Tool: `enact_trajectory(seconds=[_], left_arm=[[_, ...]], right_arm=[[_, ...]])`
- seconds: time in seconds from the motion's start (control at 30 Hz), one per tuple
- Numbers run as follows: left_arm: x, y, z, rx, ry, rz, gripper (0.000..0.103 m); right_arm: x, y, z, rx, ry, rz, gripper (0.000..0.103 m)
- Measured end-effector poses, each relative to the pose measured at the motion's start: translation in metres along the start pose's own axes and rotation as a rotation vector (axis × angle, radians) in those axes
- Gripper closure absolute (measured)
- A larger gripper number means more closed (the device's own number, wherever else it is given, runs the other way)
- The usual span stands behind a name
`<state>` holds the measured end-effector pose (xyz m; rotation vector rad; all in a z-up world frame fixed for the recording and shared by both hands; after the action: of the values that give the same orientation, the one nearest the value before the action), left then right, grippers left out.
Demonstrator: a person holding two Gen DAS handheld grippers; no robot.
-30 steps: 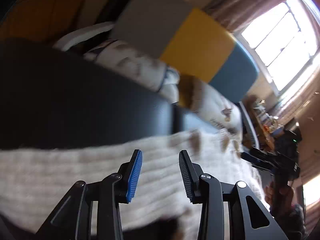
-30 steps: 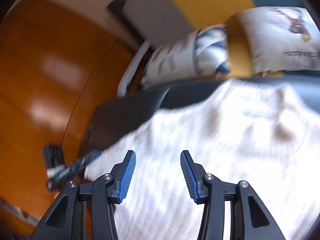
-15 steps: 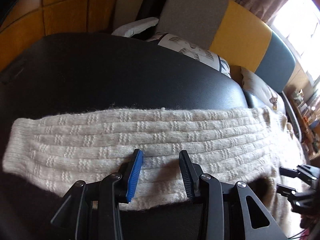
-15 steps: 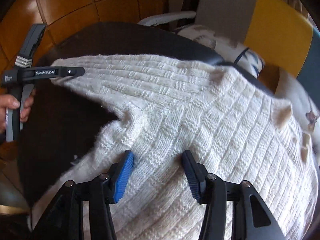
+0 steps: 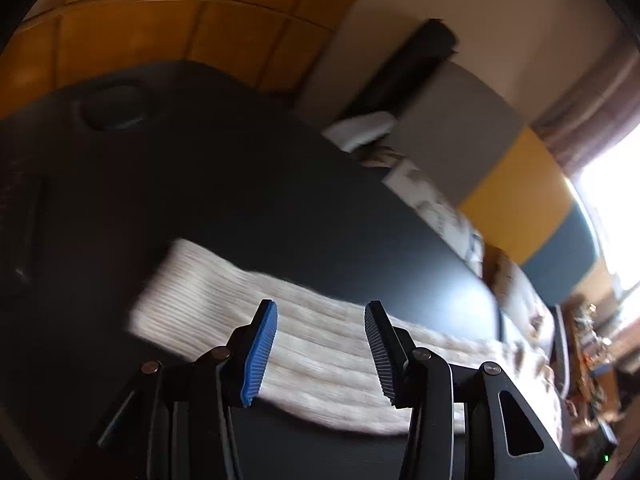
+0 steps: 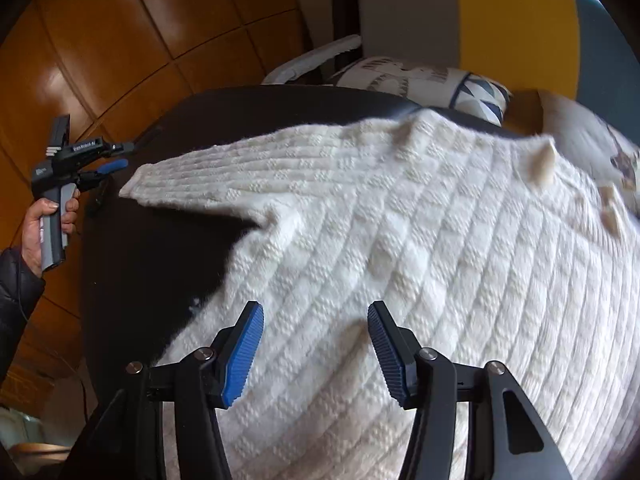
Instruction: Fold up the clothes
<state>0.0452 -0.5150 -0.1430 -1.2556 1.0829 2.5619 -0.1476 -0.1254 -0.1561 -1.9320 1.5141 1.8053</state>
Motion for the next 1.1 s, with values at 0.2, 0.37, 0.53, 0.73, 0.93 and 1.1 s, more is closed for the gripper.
enact_trajectory(seconds=[0.2, 0.37, 0.53, 0.73, 0.93, 1.1], left_arm=[[0.031, -0.014, -0.04, 0.056, 0.228, -0.089, 0.06], [0.024, -0.018, -0.035, 0.048, 0.264, -0.07, 0.06], [-0.012, -0.035, 0.015, 0.023, 0.044, -0.027, 0.054], [-0.021, -0.118, 0.154, 0.264, -0.265, -0.165, 0.049], [-0.024, -0.237, 0.306, 0.587, -0.464, -0.339, 0.049], [-0.026, -0.322, 0.4, 0.734, -0.552, -0.479, 0.048]], right_arm=[[0.004, -0.008, 0.02, 0.116, 0.038, 0.018, 0.047], [0.0, -0.01, 0.019, 0.125, 0.023, 0.026, 0.047], [-0.048, -0.036, 0.036, 0.241, 0.051, 0.112, 0.047], [-0.165, -0.14, 0.122, 0.578, 0.002, 0.25, 0.047], [-0.332, -0.297, 0.203, 0.905, -0.435, 0.453, 0.045], [-0.363, -0.357, 0.199, 0.819, -0.594, 0.377, 0.045]])
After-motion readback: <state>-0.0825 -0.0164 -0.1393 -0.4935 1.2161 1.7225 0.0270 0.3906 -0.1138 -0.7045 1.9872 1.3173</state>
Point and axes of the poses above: each gripper's, at about its wrist camera, not at the fingertips, and x roughly the way its jaws point, z to its right, y to its top, the point moved 3 cm from there along x, roughly the way its jaws point, and after that the axes turned 1 degree about x, right-handed, at the moved point
